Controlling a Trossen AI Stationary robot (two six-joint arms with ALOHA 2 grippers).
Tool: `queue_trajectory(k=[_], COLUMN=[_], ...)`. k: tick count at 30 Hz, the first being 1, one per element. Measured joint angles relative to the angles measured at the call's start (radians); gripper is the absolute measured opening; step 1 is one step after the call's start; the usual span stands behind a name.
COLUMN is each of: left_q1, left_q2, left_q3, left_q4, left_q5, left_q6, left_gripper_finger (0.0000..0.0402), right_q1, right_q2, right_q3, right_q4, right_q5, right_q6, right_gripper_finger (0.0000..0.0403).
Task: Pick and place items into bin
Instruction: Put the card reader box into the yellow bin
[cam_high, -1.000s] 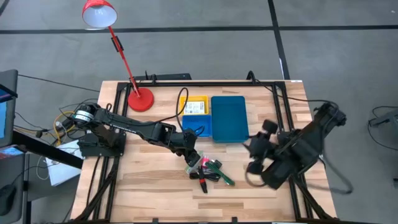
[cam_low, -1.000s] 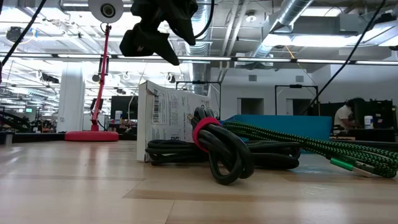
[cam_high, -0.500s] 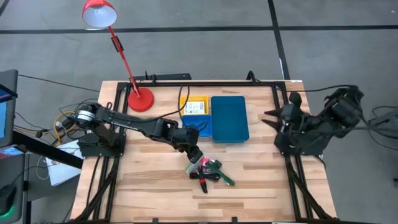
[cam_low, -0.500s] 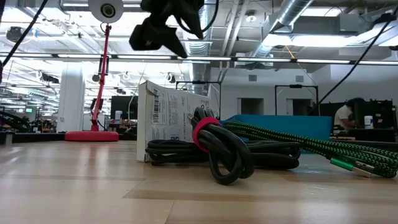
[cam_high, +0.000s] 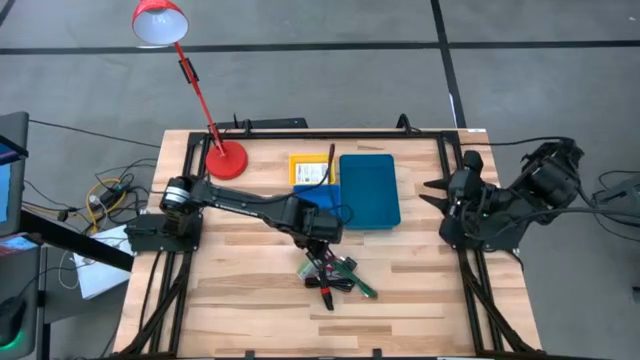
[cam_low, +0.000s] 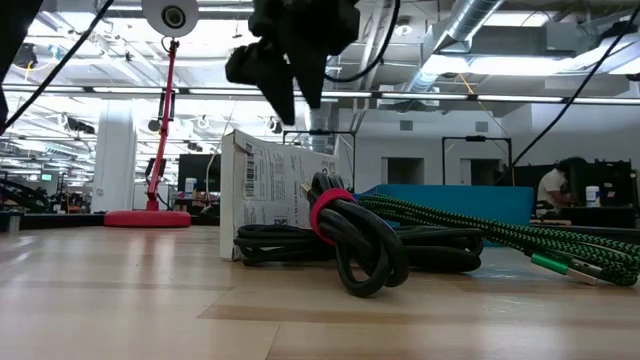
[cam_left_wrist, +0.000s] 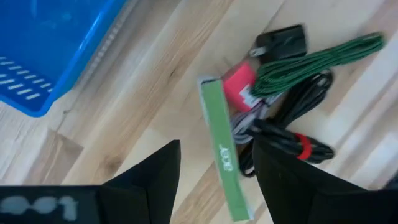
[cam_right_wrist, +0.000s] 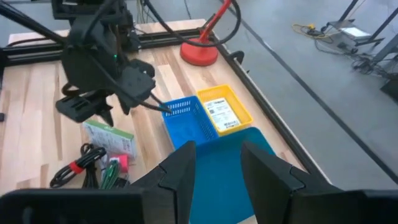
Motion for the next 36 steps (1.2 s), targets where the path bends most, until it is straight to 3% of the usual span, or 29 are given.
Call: queue_trajectory(k=[23, 36], left_q1=[-0.015, -0.025], left_q2=[0.014, 0.07], left_q3=[0.004, 0.007], left_q4=[-0.009, -0.006], left_q5=[0.002, 0.052], left_q6=[0.005, 0.029], left_gripper_finger=[0.019, 0.019], right_q1=[0.001, 0.001], right_q2=[0.002, 0.003], right_q3=[0.0, 0.0], right_q4=[0.0, 0.0], right_q5=[-0.038, -0.041], right_q6=[0.001, 0.003], right_gripper_finger=[0.0123, 0.0123])
